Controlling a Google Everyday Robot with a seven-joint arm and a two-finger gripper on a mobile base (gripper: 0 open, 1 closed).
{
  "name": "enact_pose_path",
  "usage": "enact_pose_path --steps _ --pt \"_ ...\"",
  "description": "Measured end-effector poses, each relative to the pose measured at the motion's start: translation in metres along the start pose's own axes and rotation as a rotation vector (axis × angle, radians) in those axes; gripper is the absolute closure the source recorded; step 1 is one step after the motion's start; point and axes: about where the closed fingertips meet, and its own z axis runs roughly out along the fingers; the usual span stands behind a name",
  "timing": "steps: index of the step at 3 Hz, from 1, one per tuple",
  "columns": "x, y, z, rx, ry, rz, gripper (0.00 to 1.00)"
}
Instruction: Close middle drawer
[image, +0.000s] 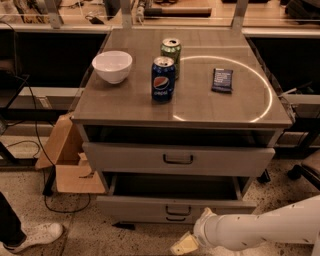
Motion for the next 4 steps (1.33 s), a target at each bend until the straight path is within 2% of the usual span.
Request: enact_pose_path --steps 1,2,3,4 --pt "0.0 0.0 0.0 0.0 0.0 0.0 0.02" --pt "0.0 0.0 0.0 0.0 0.0 0.0 0.25" --pt "0.0 0.0 0.0 0.0 0.0 0.0 0.56" --pt "0.0 0.0 0.0 0.0 0.0 0.0 0.8"
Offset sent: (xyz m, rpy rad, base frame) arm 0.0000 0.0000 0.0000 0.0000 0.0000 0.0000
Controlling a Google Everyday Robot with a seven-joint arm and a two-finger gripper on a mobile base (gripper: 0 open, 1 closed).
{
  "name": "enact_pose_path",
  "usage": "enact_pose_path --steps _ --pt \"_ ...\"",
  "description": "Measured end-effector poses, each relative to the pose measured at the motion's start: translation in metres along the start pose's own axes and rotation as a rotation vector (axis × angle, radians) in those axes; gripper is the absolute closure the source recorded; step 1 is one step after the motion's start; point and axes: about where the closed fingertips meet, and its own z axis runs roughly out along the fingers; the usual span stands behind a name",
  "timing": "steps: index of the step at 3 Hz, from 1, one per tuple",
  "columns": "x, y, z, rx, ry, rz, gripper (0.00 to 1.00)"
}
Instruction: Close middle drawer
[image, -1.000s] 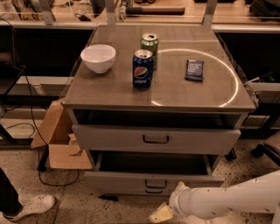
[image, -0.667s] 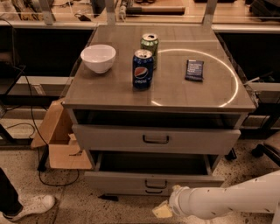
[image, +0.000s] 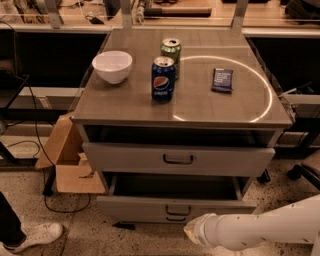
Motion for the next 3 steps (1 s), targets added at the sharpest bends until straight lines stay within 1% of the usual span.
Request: enact_pose_path --steps 1,2,3 --pt "-0.01 -0.021 0.002 0.03 -0.034 -0.033 1.0" --pt "-0.018 -0.039 0.001 0.066 -0.066 -0.061 1.0" --pt "-0.023 -0.048 0.005 0.081 -0.094 -0.086 1.0"
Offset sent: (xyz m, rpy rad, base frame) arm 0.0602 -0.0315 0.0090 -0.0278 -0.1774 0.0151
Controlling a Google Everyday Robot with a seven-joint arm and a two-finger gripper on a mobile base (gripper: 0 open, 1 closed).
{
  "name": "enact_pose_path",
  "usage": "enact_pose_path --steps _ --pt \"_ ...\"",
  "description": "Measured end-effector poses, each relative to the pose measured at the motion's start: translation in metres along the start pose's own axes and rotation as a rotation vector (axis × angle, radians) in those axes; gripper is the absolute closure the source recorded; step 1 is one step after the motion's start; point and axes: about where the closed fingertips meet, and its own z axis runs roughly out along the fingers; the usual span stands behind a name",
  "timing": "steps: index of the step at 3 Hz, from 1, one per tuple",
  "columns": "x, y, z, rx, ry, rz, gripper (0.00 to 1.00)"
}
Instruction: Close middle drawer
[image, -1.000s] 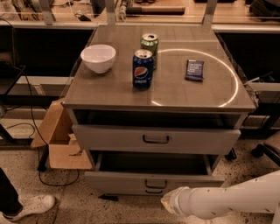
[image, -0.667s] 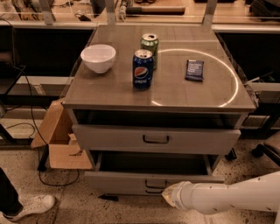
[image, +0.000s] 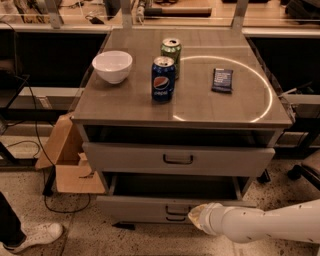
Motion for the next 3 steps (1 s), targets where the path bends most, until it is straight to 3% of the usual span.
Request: enact_pose_path --steps 1,3 --pt "-0.0018 -0.0005 0.0059 -0.002 -0.015 -0.012 1.0" --pt "-0.0019 -0.0005 0.0059 -0.002 -0.015 -0.012 0.5"
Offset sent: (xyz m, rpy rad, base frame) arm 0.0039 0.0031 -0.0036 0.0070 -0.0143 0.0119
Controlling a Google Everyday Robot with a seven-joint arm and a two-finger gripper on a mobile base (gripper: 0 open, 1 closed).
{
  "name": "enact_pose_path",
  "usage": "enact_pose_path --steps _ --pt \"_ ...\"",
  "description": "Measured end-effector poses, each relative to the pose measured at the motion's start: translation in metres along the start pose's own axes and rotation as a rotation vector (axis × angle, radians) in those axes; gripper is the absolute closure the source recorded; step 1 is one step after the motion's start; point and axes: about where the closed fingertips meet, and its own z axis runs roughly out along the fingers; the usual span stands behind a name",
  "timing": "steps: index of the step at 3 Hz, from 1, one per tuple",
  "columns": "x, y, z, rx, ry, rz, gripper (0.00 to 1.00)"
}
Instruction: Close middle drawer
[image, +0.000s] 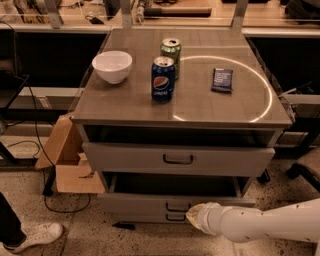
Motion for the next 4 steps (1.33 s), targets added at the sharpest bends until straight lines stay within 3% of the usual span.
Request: enact_pose_path --steps 1,2,3,4 --pt "0.0 0.0 0.0 0.0 0.0 0.0 0.2" --pt "0.0 0.0 0.0 0.0 0.0 0.0 0.0" --pt "0.0 0.0001 0.0001 0.0 0.0 0.0 0.03" --pt "0.0 0.0001 0.0001 0.0 0.0 0.0 0.26"
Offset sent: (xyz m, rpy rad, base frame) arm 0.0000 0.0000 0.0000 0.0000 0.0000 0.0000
